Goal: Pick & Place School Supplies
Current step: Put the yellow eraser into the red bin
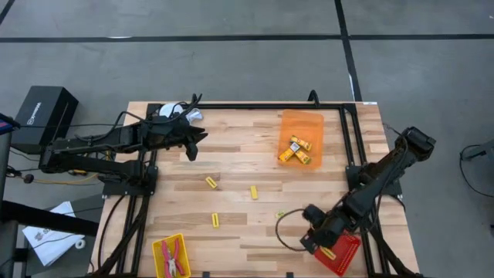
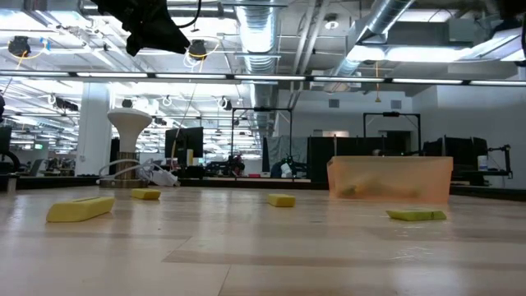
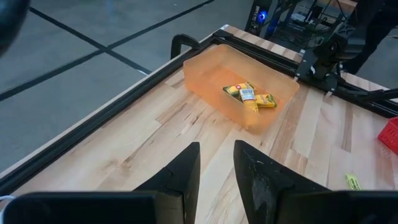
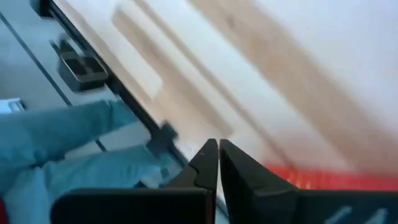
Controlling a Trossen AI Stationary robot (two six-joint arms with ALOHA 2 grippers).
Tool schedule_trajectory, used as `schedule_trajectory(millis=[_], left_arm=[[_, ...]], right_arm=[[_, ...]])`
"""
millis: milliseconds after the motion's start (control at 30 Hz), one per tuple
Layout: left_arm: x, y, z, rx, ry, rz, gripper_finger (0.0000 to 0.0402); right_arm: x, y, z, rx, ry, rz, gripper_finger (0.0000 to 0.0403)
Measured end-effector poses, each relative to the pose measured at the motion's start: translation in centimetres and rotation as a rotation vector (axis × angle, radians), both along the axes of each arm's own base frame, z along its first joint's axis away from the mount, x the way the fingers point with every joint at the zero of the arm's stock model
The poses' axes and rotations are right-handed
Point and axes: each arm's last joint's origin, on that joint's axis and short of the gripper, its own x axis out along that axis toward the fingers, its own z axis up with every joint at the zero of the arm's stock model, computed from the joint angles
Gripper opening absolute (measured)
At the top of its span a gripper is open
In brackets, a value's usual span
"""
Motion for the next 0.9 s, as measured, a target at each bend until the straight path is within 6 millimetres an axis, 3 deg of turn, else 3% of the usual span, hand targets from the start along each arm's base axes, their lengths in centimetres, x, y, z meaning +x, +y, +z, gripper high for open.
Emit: schedule_trajectory(millis=[467,600,900], left_arm=[[0.0,0.0,0.0,0.000,-0.001,0.000,0.0092],[0.0,0.0,0.0,0.000,0.000,0.000,0.0092],[0.0,0.0,-1.2,-0.006,0.035,0.000,0.0092]], right_arm=[[6.5,-8.6,-0.5,-0.183,-0.128,-0.025,0.0000],[7.6,-9.5,-1.5,-0.151,-0.111,0.060,0.0000],[9.6,-8.3,-5.8,-0.029,-0.041,0.215,0.0000]])
